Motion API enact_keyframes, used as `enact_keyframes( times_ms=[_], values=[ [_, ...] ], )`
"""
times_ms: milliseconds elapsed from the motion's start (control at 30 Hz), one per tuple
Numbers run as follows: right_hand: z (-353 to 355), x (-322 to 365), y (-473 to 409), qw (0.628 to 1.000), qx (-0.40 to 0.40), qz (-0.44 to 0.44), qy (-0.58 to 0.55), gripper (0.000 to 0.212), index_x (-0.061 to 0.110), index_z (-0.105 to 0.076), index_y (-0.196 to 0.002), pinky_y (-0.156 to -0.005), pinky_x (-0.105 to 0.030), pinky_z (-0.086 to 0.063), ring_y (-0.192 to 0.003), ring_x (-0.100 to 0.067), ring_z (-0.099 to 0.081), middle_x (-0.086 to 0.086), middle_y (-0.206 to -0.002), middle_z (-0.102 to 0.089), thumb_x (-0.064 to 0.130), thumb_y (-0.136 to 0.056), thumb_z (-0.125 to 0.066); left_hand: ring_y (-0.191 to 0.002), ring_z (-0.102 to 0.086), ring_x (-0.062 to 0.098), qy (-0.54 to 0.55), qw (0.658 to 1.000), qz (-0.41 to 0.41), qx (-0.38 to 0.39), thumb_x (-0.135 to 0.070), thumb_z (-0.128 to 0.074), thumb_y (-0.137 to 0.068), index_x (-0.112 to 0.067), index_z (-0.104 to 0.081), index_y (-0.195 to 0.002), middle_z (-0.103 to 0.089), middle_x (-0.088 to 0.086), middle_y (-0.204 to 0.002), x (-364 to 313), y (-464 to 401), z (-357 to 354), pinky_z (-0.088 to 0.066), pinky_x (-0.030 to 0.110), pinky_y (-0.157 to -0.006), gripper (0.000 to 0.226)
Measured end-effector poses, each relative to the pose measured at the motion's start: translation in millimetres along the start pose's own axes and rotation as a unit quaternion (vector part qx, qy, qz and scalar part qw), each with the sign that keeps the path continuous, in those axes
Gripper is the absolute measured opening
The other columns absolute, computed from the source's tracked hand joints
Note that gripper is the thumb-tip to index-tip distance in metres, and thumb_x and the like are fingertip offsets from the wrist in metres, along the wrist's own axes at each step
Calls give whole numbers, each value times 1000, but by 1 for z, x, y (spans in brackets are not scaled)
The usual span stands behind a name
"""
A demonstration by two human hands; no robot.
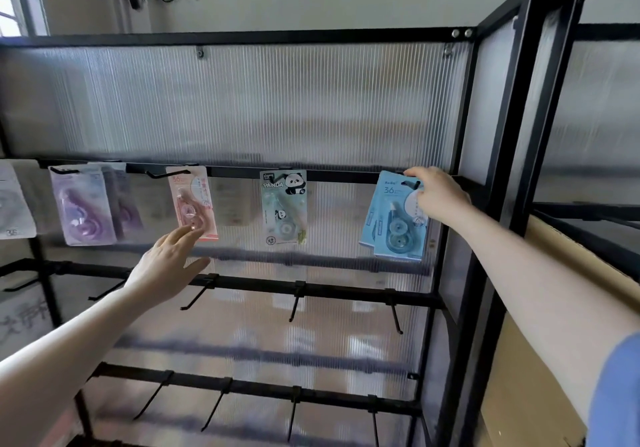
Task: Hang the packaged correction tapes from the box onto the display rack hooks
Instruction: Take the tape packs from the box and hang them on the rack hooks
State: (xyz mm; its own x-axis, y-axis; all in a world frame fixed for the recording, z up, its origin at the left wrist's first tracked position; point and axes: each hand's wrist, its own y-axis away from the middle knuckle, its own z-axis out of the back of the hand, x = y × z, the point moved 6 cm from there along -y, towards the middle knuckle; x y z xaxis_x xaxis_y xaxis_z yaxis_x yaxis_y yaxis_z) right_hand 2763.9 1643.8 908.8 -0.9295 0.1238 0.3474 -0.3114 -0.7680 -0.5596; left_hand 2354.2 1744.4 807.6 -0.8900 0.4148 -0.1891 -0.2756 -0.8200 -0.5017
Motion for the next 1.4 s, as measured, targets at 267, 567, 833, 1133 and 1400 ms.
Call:
enact_keyframes(
  times_ms=[267,567,833,1133,1400],
  values=[
    [1,1,8,1000,-23,-13,8,54,22,-43,-137,-81,-32,-39,-115,-29,-47,-7,-131,-42,0,-88,-39,-134,-32,28,-1,1000,-2,1,-37,-58,-88,-16,-37,-142,-32,7,-149,4,-3,0,-32,44,-106,61],
    [13,8,40,995,-85,-27,43,63,8,-26,-143,-100,-44,-38,-125,-35,-40,-16,-141,-36,3,-86,-52,-136,-29,26,-3,1000,-11,-5,-38,-56,-90,-17,-33,-144,-30,6,-150,-4,9,5,-29,43,-108,62],
    [-4,2,85,993,-64,-92,41,73,3,-17,-144,-100,-42,-38,-126,-36,-39,-22,-142,-32,12,-85,-59,-136,-28,25,-5,1000,-13,-18,-38,-56,-89,-16,-36,-142,-32,7,-148,-5,38,10,-28,42,-108,60],
    [-73,40,124,996,31,-63,56,57,3,-32,-136,-91,-38,-41,-119,-33,-44,-16,-135,-41,25,-89,-55,-141,-20,24,-21,1000,3,17,-41,-54,-90,-16,-33,-144,-26,7,-152,26,77,-4,-20,39,-113,63],
    [-151,123,142,996,86,-15,35,58,6,-31,-140,-102,-37,-36,-129,-28,-37,-12,-144,-37,27,-91,-54,-142,-16,21,-18,998,42,45,-43,-53,-90,-20,-30,-144,-23,4,-153,95,101,-15,-16,37,-114,64]
  ],
)
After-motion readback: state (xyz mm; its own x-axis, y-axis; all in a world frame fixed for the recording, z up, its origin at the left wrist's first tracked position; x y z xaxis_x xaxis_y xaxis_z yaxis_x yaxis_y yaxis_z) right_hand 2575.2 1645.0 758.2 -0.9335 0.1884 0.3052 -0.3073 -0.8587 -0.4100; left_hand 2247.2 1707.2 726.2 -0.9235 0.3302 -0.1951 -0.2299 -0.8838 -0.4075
